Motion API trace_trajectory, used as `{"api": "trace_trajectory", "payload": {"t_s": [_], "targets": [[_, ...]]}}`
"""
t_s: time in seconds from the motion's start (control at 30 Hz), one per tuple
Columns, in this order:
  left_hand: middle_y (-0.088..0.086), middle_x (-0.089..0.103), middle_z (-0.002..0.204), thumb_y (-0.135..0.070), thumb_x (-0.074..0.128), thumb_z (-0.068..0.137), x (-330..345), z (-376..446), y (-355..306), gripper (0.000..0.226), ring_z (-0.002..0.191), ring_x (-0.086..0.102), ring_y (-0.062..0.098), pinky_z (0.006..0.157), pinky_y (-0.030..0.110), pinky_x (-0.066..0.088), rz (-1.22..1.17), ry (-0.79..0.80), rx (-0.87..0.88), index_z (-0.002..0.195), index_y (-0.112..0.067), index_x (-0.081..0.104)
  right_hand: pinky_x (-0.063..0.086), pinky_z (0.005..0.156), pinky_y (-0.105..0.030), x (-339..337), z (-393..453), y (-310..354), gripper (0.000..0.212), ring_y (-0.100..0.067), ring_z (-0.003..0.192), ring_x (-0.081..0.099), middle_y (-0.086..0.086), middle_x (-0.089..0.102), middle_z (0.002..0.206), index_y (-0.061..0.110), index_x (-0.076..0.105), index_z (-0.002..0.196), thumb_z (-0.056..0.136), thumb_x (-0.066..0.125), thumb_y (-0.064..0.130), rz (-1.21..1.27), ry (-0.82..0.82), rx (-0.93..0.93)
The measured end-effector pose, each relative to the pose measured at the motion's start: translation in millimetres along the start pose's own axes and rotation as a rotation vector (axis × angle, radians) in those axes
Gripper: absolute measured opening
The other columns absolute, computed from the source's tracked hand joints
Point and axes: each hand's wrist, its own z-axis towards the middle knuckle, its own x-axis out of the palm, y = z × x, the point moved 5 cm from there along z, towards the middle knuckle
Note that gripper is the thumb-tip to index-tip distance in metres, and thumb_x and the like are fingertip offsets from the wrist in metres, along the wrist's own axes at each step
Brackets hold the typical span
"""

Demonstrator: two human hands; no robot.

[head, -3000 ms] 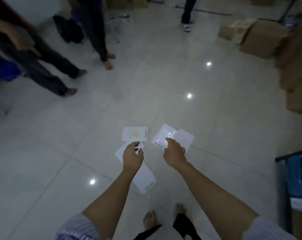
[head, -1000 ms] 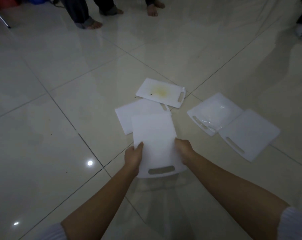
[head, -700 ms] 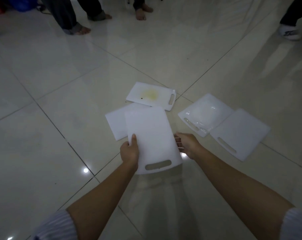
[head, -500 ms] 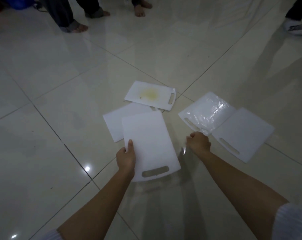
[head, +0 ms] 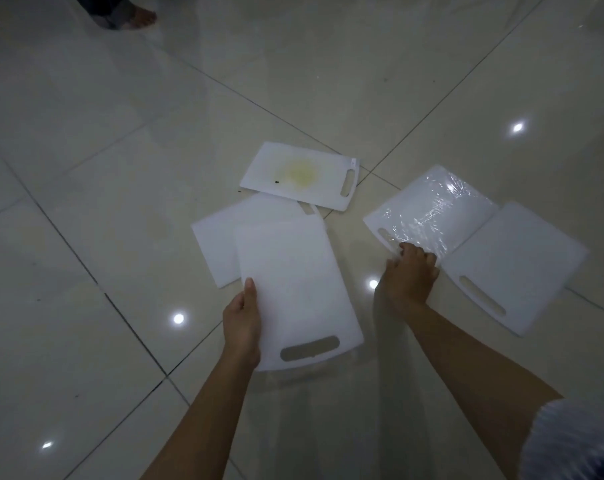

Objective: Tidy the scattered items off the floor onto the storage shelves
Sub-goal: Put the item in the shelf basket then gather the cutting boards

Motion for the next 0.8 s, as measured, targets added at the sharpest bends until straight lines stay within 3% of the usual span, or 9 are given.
{"api": "trace_trajectory", "payload": {"t_s": [0.07,0.2,0.33,0.43,0.5,0.57,0.6,0.7,0.8], "targets": [[-0.003,0.064,0.088,-0.047,0.047,0.099,3.6,1.3,4.6,0.036,0.083,0.057,0.014,0.07,0.027,0.046,-0.014,0.003,-0.027,0.084,-0.019,0.064,0.033,0.087,-0.04,0.4,5.7,-3.0,0.024,-0.032,0.111,0.047,-0.008,0.063,0.108,0.014,0.062,0.11,0.086,0.061,0.01,-0.044,0.005,-0.004],[0.003,0.067,0.109,-0.049,0.045,0.099,2.6,3.6,14.3,0.042,0.103,0.062,0.021,0.086,0.031,0.046,-0.021,0.002,-0.029,0.108,-0.014,0.066,0.042,0.079,-0.041,7.0,-2.1,-4.3,0.015,-0.035,0.088,0.056,-0.016,0.062,0.083,0.006,0.061,0.085,0.073,0.067,0.001,-0.348,0.026,-0.222],[0.002,0.064,0.102,-0.043,0.039,0.102,-5.8,-5.2,12.8,0.039,0.086,0.059,0.013,0.069,0.023,0.046,0.026,0.031,0.01,0.109,-0.012,0.063,0.039,0.069,-0.039,-3.4,-24.6,-3.2,0.024,-0.029,0.072,0.052,-0.012,0.051,0.07,0.008,0.054,0.071,0.058,0.071,-0.003,-0.486,-0.039,-0.424],[-0.003,0.06,0.096,-0.039,0.037,0.104,-12.9,-15.6,17.2,0.03,0.076,0.053,0.0,0.06,0.014,0.04,0.044,0.077,0.0,0.107,-0.019,0.059,0.036,0.073,-0.041,-21.8,-32.6,-1.1,0.016,-0.031,0.073,0.051,-0.013,0.05,0.073,0.007,0.054,0.071,0.068,0.07,0.007,-0.401,-0.099,-0.498],[-0.006,0.061,0.093,-0.041,0.038,0.103,-17.3,-20.2,19.4,0.029,0.076,0.054,-0.001,0.059,0.013,0.04,0.053,0.099,-0.013,0.106,-0.021,0.059,0.036,0.079,-0.043,-35.3,-38.5,5.5,0.026,-0.032,0.076,0.051,-0.014,0.05,0.074,0.006,0.054,0.069,0.084,0.062,0.026,-0.32,-0.168,-0.557],[-0.006,0.062,0.09,-0.045,0.039,0.102,-21.0,-22.9,22.7,0.034,0.075,0.056,0.002,0.058,0.016,0.042,0.063,0.129,-0.046,0.103,-0.019,0.061,0.036,0.089,-0.048,-46.0,-44.0,12.5,0.042,-0.033,0.086,0.052,-0.014,0.054,0.083,0.006,0.058,0.069,0.086,0.064,0.044,-0.289,-0.153,-0.564],[-0.004,0.063,0.089,-0.047,0.039,0.101,-22.7,-24.4,23.0,0.038,0.075,0.058,0.005,0.058,0.019,0.044,0.074,0.144,-0.057,0.102,-0.017,0.062,0.036,0.096,-0.052,-50.0,-47.9,15.9,0.039,-0.035,0.097,0.053,-0.015,0.057,0.093,0.006,0.062,0.071,0.082,0.071,0.042,-0.259,-0.128,-0.562],[0.002,0.068,0.096,-0.052,0.039,0.099,-26.4,-25.3,29.5,0.048,0.084,0.064,0.016,0.067,0.028,0.051,0.09,0.174,-0.111,0.107,-0.012,0.065,0.046,0.097,-0.058,-61.5,-62.7,26.0,0.013,-0.042,0.126,0.049,-0.021,0.056,0.129,0.004,0.064,0.069,0.071,0.077,0.0,-0.118,-0.11,-0.595],[0.014,0.067,0.119,-0.044,0.047,0.1,-28.5,-28.8,37.4,0.047,0.1,0.066,0.028,0.09,0.043,0.053,-0.033,0.211,-0.225,0.123,-0.006,0.062,0.057,0.08,-0.043,-70.5,-83.2,34.1,0.022,-0.037,0.129,0.051,-0.015,0.048,0.146,0.007,0.056,0.067,0.073,0.064,-0.013,-0.016,-0.113,-0.703]]}}
